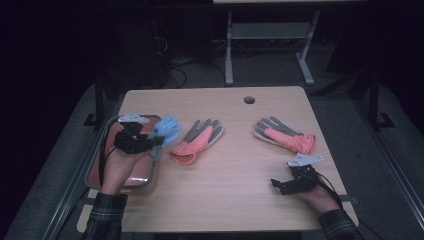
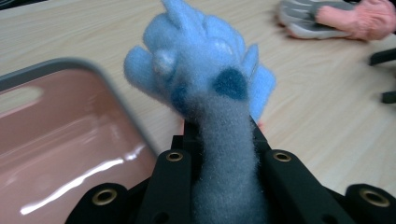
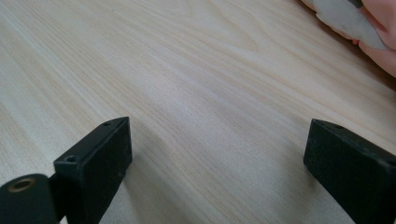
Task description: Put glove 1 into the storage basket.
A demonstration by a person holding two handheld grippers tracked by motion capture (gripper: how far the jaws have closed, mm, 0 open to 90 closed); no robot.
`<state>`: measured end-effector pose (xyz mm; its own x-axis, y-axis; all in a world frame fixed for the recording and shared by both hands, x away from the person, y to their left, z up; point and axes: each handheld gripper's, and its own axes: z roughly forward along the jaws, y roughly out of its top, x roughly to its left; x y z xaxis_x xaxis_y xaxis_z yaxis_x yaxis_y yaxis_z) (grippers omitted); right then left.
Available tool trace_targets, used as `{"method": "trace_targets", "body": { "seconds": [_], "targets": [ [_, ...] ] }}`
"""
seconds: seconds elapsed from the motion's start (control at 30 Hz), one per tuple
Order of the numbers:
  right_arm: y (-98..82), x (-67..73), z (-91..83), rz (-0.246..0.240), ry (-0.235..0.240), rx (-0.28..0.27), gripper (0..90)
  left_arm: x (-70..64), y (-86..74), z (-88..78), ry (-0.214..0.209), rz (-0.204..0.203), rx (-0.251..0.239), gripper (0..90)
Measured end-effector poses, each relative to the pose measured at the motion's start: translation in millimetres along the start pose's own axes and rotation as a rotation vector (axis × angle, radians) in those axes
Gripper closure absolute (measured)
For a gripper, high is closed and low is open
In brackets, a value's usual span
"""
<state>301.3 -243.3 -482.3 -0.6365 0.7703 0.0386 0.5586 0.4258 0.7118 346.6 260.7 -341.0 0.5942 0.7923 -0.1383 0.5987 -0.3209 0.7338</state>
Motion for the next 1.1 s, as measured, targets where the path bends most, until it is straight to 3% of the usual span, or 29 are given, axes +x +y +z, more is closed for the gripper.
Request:
{"method": "trace_targets", "body": {
  "seconds": [0.2,0.43,0.6,0.8,1.1],
  "targets": [
    [0.0,-0.3,0.2,-0.004,0.000,-0.002,7.6,32.6,-14.9,-14.0,0.079,-0.072,0.010,77.7],
    [0.0,-0.4,0.2,-0.005,0.001,-0.003,7.6,60.3,-31.9,-11.3,0.149,-0.131,0.059,77.7],
    [0.0,-0.4,0.2,-0.005,0.001,-0.003,7.6,71.6,-43.3,5.5,0.147,-0.157,0.119,77.7],
    [0.0,-0.4,0.2,-0.006,0.001,-0.003,7.6,77.8,-47.4,22.2,0.165,-0.146,0.181,77.5],
    [0.0,-0.3,0.2,-0.005,0.001,-0.003,7.6,87.3,-56.1,36.3,0.177,-0.168,0.233,75.1]
  ]
}}
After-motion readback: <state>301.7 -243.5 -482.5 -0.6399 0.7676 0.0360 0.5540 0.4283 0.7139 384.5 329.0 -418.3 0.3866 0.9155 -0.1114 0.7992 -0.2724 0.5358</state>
